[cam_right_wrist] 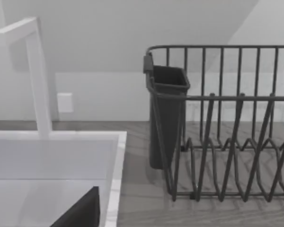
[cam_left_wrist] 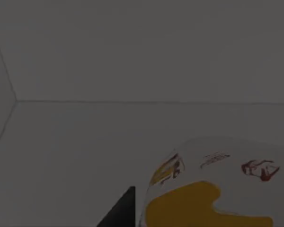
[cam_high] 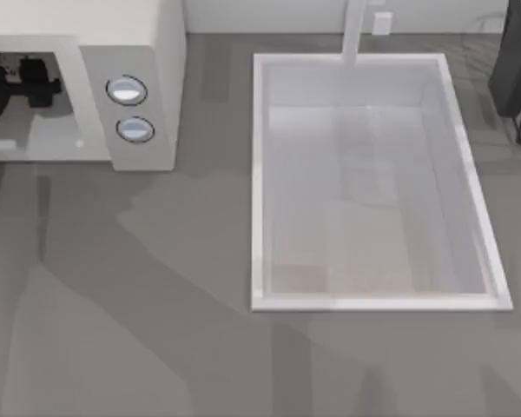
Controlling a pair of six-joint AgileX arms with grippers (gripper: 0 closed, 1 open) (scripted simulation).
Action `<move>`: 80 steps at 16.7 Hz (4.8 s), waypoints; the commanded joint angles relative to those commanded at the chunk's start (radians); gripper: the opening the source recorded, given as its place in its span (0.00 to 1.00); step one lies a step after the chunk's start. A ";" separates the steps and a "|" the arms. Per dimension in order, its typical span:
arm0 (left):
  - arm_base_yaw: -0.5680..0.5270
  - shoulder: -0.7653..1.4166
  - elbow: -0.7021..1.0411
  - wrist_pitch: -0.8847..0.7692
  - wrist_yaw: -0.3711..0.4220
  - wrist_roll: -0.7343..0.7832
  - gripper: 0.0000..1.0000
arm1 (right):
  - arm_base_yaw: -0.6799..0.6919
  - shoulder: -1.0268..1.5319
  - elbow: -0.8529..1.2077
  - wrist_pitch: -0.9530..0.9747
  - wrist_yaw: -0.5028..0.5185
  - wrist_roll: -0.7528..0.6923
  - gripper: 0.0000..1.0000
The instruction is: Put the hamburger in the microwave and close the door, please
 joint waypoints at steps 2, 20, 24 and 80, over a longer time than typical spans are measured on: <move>0.000 0.000 0.000 0.000 0.000 0.000 0.23 | 0.000 0.000 0.000 0.000 0.000 0.000 1.00; 0.000 0.000 0.000 0.000 0.000 0.000 1.00 | 0.000 0.000 0.000 0.000 0.000 0.000 1.00; 0.027 -0.149 -0.220 0.092 0.005 0.002 1.00 | 0.000 0.000 0.000 0.000 0.000 0.000 1.00; -0.020 -2.046 -1.312 -0.468 -0.057 -0.023 1.00 | 0.000 0.000 0.000 0.000 0.000 0.000 1.00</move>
